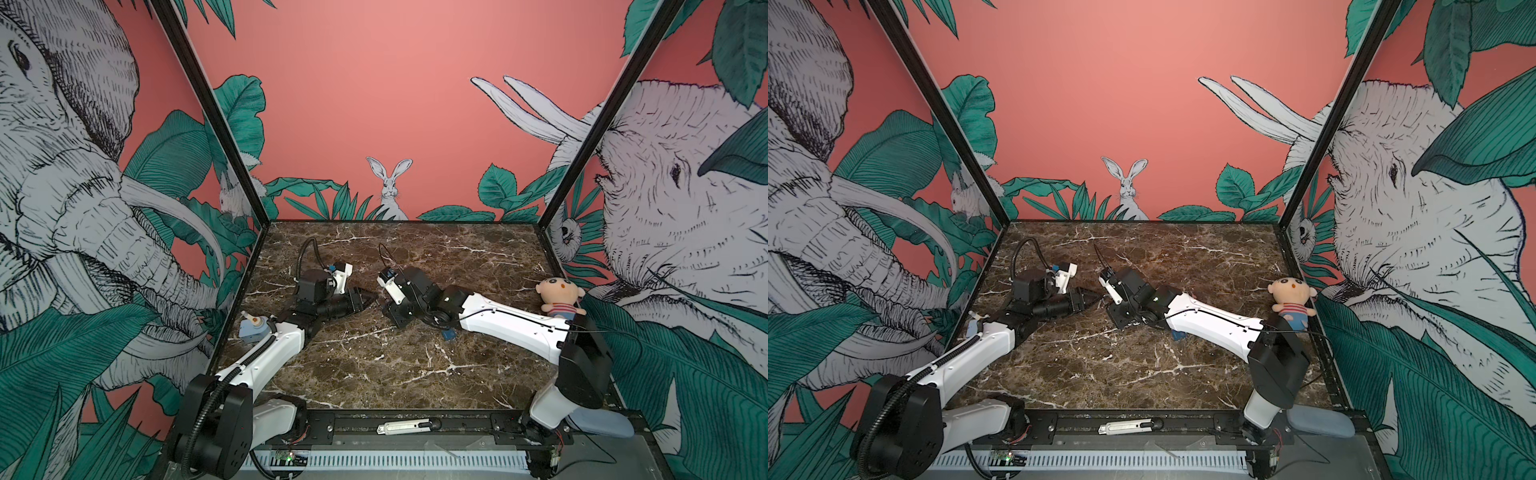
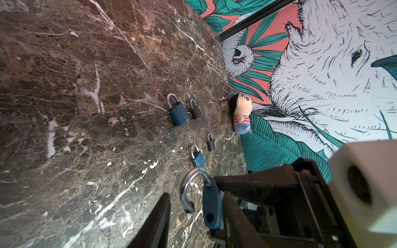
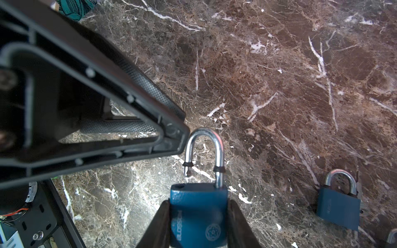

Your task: Lock with the key

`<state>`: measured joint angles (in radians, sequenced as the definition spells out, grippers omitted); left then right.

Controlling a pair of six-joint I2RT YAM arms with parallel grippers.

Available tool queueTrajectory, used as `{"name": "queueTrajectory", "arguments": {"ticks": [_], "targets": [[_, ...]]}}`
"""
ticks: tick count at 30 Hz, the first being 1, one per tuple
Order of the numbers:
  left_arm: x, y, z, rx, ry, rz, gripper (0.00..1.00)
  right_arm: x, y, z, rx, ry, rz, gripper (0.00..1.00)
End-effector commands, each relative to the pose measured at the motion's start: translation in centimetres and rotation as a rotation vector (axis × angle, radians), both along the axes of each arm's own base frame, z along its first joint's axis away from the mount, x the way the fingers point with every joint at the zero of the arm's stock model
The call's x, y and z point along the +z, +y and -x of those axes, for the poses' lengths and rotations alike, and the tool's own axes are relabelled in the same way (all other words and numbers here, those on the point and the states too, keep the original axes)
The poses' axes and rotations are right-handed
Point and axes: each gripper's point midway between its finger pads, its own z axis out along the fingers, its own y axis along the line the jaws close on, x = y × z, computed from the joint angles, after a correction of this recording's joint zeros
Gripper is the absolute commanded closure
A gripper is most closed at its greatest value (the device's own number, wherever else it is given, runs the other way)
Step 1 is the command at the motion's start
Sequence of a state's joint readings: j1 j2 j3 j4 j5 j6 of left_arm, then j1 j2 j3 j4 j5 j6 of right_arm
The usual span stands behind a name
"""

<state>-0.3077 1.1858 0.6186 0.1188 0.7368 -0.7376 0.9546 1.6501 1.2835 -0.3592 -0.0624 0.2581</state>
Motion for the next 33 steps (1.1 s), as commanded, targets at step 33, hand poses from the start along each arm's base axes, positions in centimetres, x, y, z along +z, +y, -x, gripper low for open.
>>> {"name": "queueTrajectory", "arguments": {"ticks": [33], "targets": [[1.3, -2.8, -1.1, -0.069, 0.027, 0.087, 0.59, 1.6, 1.1, -0.3, 0.022, -0.033, -0.052, 0.94]]}}
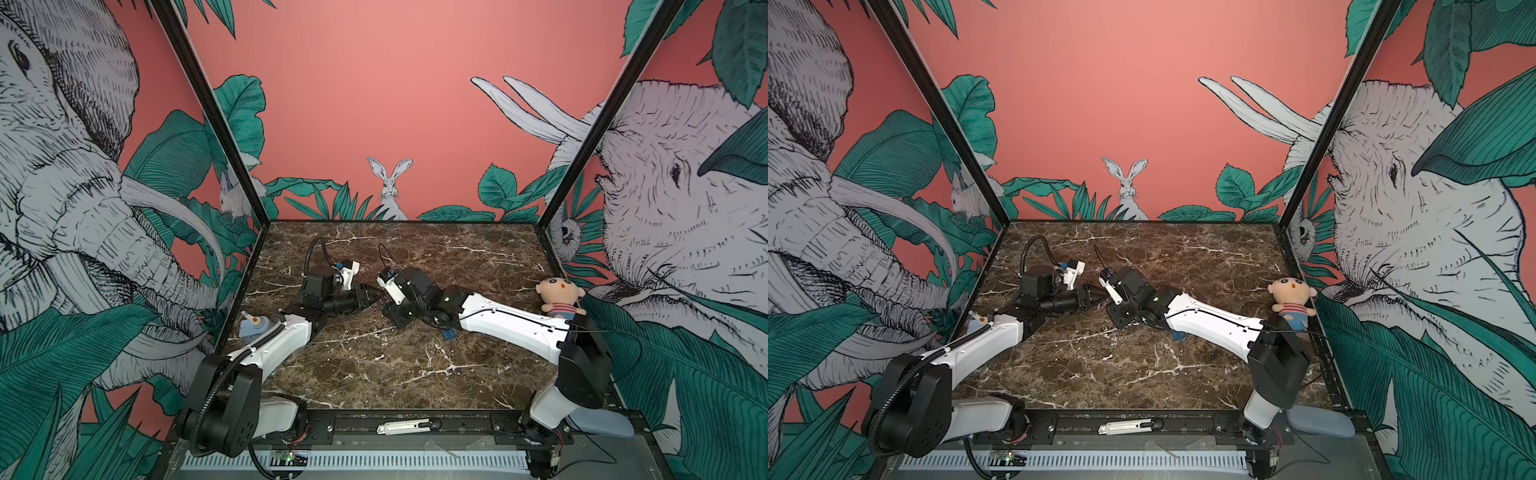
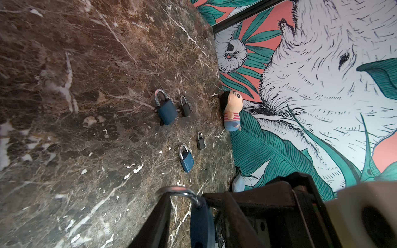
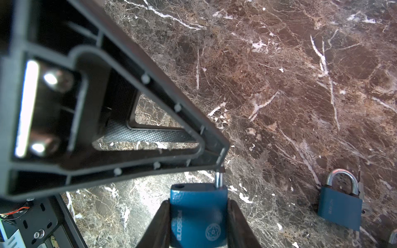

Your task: Lock with the key

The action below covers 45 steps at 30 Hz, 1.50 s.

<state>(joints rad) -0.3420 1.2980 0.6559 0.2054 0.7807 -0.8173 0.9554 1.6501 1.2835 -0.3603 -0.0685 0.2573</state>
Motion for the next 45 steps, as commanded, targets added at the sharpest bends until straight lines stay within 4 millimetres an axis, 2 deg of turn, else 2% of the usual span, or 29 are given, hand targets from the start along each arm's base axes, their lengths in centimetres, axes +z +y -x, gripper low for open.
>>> {"name": "queueTrajectory", "arguments": {"ticks": [1, 6, 8, 30, 38, 45], "targets": [[1.5, -0.9, -0.4, -0.028, -0.031, 0.035, 0.59, 1.6, 1.1, -0.4, 0.019, -0.038, -0.047, 0.94], [1.2, -1.4, -0.2, -0.044, -0.016, 0.037, 0.59, 1.4, 1.0, -0.3, 0.021, -0.044, -0.036, 0.93], [1.1, -1.5, -0.1, -0.05, -0.012, 0.037, 0.59, 2.7, 1.4, -0.7, 0.021, -0.064, -0.054, 0.94], [1.1, -2.1, -0.8, -0.044, -0.009, 0.052, 0.62, 2.2, 2.1, 0.2, 0.064, -0.103, 0.017, 0.95], [0.8, -2.1, -0.8, -0.045, -0.002, 0.051, 0.69, 2.5, 2.2, 0.2, 0.065, -0.107, 0.016, 0.95], [0.5, -2.0, -0.8, -0.036, 0.0, 0.044, 0.81, 2.5, 2.3, 0.3, 0.071, -0.109, 0.015, 0.96]]}}
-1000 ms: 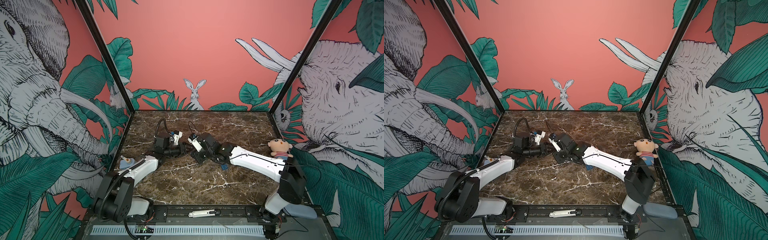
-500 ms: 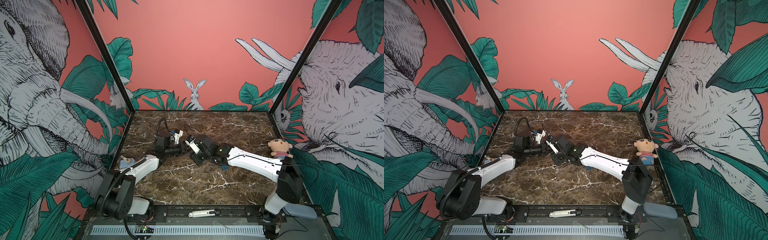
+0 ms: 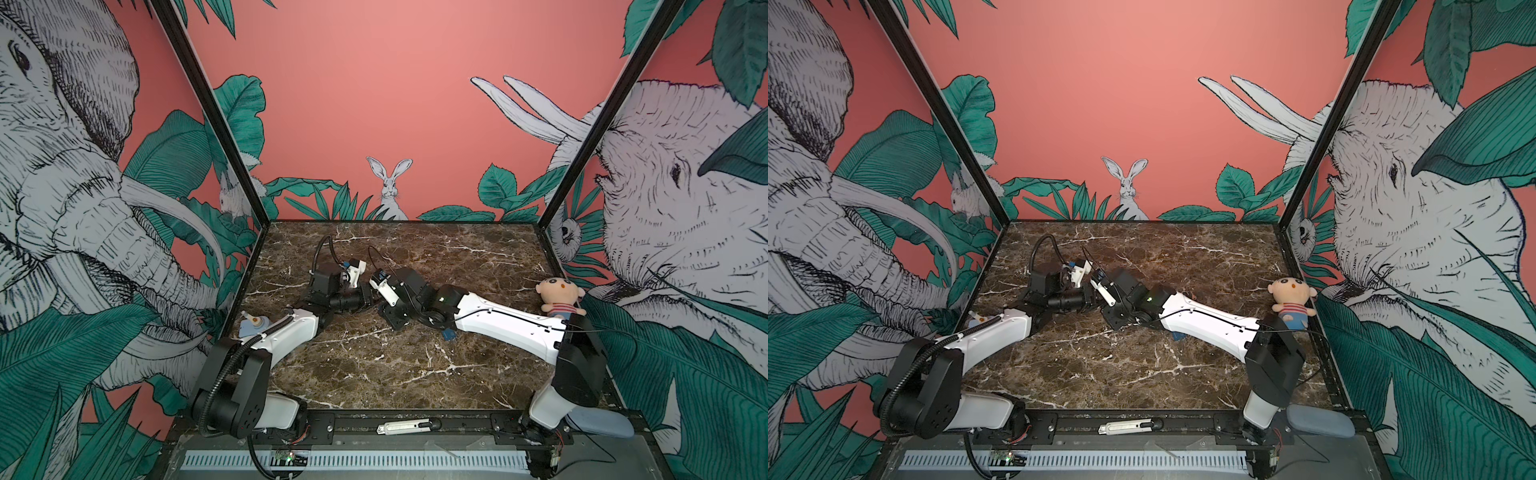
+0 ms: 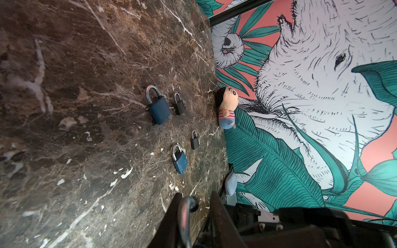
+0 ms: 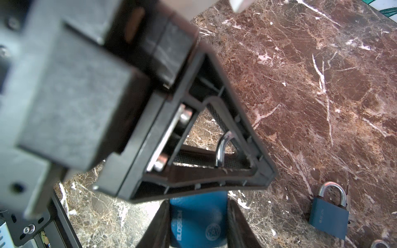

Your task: Lock with the key

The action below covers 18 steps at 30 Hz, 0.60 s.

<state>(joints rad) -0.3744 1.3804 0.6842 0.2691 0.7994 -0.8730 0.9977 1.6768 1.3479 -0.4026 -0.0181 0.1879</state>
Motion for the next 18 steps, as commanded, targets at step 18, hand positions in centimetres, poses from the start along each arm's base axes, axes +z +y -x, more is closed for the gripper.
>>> {"name": "queueTrajectory", "arguments": {"ticks": [18], "targets": [[3.0, 0.1, -1.4, 0.083, -0.079, 0.079, 1.0, 2.4, -0.9, 0.1, -0.04, 0.005, -0.144, 0.61]]}}
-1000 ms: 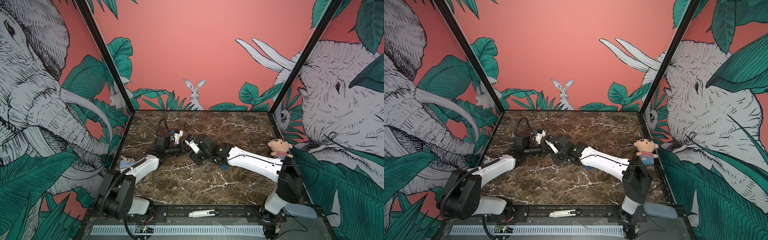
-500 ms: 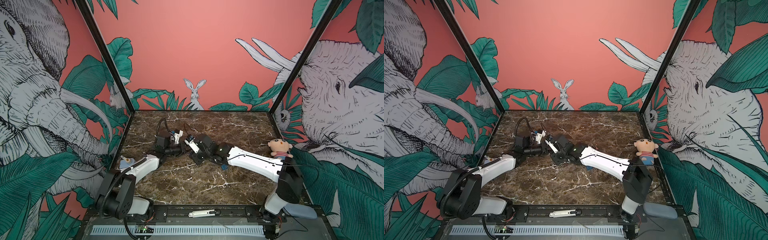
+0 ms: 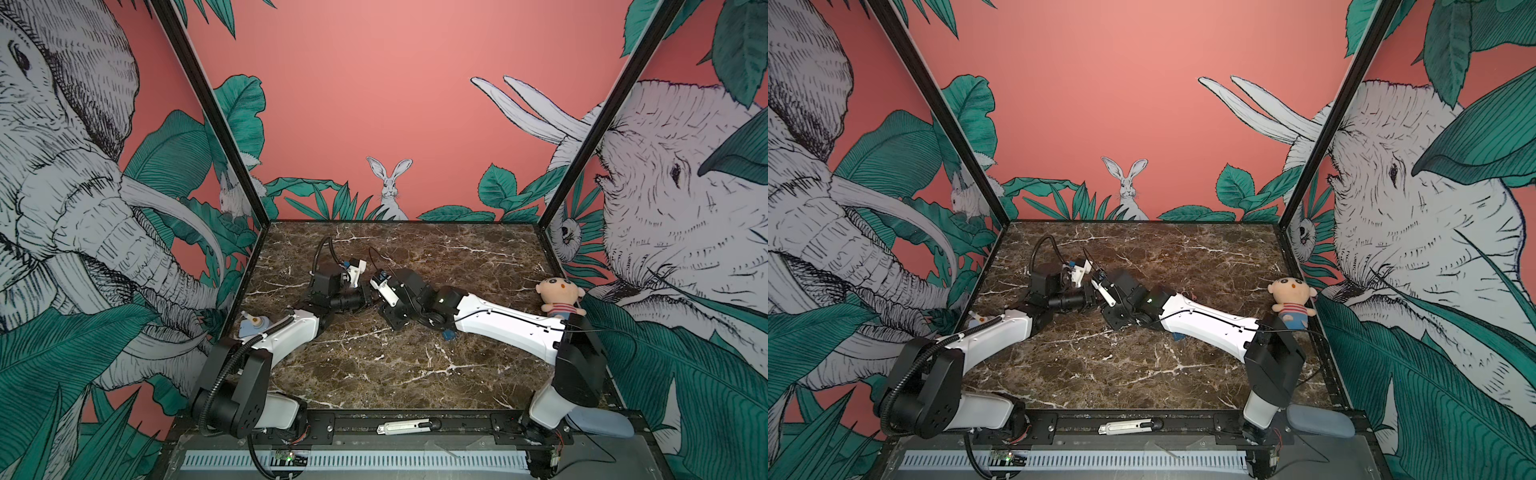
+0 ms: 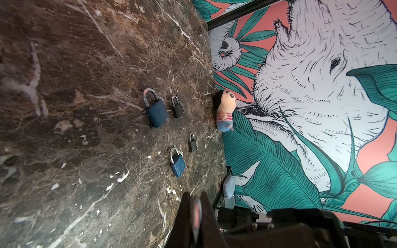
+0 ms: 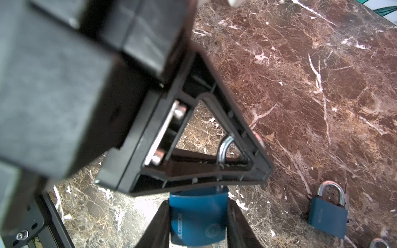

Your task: Lock with the key

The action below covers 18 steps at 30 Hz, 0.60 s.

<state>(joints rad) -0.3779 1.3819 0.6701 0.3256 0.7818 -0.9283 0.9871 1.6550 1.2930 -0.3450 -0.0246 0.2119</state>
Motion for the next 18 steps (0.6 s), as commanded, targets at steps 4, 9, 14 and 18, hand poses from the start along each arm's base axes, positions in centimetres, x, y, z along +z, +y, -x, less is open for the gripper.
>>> {"name": "queueTrajectory", "arguments": {"ticks": [4, 9, 14, 18], "targets": [[5.0, 0.2, -1.9, 0.098, -0.13, 0.098, 1.0, 4.2, -2.9, -0.1, -0.055, 0.023, -0.241, 0.58], [7.4, 0.4, -2.5, 0.131, -0.181, 0.125, 1.0, 5.7, -6.2, -0.9, -0.112, 0.042, -0.4, 0.57], [8.9, 0.3, -2.4, 0.139, -0.211, 0.15, 1.0, 6.2, -7.9, -1.3, -0.128, 0.054, -0.488, 0.57], [9.9, -0.1, -2.3, 0.146, -0.214, 0.184, 1.0, 6.8, -7.5, -1.1, -0.077, 0.026, -0.525, 0.57]]}}
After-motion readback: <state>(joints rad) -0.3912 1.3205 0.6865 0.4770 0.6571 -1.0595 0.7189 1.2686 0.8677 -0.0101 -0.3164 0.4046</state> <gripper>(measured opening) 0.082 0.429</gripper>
